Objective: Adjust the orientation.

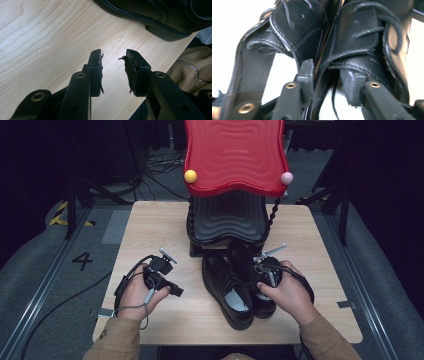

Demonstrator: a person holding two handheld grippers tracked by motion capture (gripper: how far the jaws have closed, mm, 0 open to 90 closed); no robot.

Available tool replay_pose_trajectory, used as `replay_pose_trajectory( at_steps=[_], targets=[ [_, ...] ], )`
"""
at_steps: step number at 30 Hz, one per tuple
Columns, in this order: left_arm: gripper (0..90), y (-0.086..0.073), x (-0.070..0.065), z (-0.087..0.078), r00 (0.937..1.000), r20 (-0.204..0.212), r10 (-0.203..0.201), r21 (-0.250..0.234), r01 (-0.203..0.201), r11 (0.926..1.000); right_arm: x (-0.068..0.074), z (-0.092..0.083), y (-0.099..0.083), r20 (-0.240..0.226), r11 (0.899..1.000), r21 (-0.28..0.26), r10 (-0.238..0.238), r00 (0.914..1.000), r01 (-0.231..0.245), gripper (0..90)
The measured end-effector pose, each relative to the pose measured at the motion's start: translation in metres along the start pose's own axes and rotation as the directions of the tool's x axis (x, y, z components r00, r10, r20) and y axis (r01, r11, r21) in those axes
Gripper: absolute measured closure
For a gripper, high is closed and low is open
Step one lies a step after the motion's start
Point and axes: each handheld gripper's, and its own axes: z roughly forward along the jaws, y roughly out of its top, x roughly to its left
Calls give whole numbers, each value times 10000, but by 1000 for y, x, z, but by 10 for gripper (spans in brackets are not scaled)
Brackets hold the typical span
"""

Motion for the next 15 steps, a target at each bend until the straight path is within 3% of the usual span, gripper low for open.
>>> replay_pose_trajectory(
  at_steps=[5, 11, 15],
  targets=[
    [668, 2, 0, 0, 10000, 19, 61, 17, -61, 10000, -1, -13, -3, -359, 9994, 33, 338, 9988, -337, 561],
    [668, 6, -2, 2, 9999, 23, 163, 86, -163, 9998, 8, -28, -9, -382, 9986, -22, 518, 9979, -519, 494],
    [667, 7, -2, 3, 9997, 40, 228, 121, -229, 9997, 14, -22, -9, -387, 9986, 45, 524, 9979, -523, 443]
  ],
)
